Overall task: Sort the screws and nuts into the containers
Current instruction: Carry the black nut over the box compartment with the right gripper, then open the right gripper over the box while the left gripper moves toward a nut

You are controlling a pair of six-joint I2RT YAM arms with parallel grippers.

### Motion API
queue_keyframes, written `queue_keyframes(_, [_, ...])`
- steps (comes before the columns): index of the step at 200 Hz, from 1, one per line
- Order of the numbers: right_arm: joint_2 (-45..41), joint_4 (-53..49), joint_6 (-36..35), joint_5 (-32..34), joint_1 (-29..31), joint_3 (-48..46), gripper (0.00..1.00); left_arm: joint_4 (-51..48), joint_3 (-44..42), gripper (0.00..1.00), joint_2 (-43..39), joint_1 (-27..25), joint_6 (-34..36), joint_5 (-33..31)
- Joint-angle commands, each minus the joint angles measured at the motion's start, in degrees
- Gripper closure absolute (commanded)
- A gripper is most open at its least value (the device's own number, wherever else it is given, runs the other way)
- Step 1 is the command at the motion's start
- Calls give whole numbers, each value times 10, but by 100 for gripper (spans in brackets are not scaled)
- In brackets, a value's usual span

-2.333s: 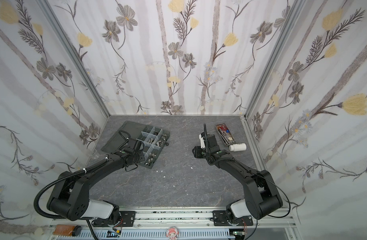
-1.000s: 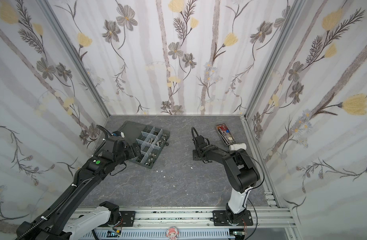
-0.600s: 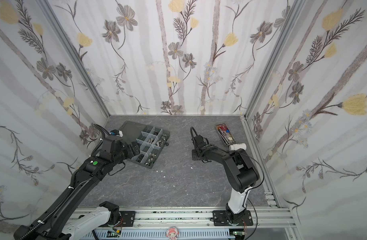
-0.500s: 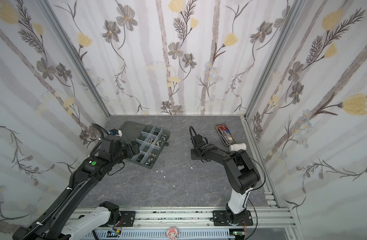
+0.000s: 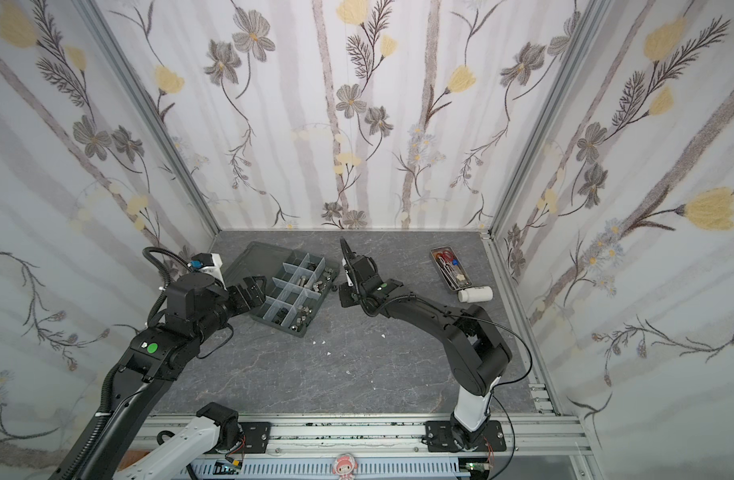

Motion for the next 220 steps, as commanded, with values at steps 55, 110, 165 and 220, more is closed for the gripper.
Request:
queue_keyframes(55, [146, 37, 36, -85, 90, 167, 85, -55, 16, 0, -45, 0, 2, 11])
queue_keyframes(110, [244, 15, 59, -105, 123, 273, 85, -64, 13, 0, -56, 0, -1, 9])
queue_keyframes(165, [300, 16, 76, -121, 127, 315, 81, -65, 11, 0, -56, 1, 5, 13])
queue_keyframes(220, [299, 19, 75, -129, 121, 318, 56, -65, 2, 0, -47, 0, 9, 19])
